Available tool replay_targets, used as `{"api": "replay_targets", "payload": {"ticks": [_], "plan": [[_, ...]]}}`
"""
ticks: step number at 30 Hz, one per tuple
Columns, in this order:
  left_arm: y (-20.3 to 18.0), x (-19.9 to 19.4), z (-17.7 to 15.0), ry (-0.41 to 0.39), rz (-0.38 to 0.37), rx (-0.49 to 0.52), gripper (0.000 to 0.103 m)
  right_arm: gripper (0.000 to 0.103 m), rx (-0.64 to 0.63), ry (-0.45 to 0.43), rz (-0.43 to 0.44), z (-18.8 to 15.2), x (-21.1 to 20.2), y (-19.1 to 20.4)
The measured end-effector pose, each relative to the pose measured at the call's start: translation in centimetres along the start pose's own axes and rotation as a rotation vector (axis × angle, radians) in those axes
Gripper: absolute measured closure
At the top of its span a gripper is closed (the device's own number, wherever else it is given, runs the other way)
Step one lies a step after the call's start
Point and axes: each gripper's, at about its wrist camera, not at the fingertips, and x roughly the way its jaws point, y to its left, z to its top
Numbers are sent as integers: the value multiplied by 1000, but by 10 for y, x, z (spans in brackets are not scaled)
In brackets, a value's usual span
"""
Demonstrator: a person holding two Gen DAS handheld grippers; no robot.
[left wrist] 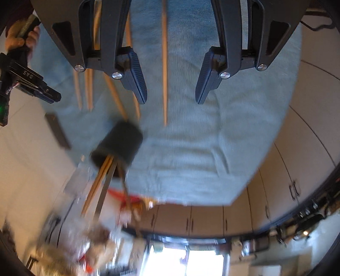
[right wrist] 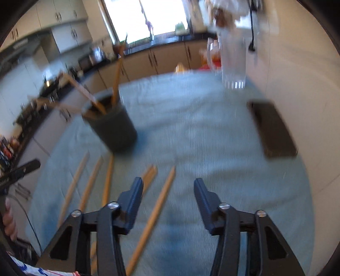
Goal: Organize utensils
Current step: 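Move the left gripper to a loose chopstick and close it while the right gripper grasps another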
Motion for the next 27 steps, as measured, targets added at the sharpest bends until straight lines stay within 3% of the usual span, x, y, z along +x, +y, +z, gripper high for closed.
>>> {"api": "replay_targets", "payload": {"ticks": [5, 10, 15, 18, 20, 22, 27], "plan": [[-14, 40, -5, 99, 29, 67, 71, 54, -17, 76, -11, -12, 23, -3], [-24, 69, -1, 148, 56, 102, 75, 62, -48, 112, -38, -9, 36, 3], [-29, 92, 9, 189, 92, 115, 81, 63, -93, 126, -59, -6, 47, 18], [-30, 97, 13, 188, 108, 123, 86, 74, -112, 138, -69, 1, 54, 23], [-29, 97, 15, 189, 118, 121, 97, 81, -118, 145, -74, 6, 58, 23], [-26, 97, 17, 191, 107, 101, 97, 91, -128, 154, -77, 10, 61, 23], [-10, 88, 10, 211, 44, 0, 97, 93, -142, 184, -50, 9, 59, 19]]}}
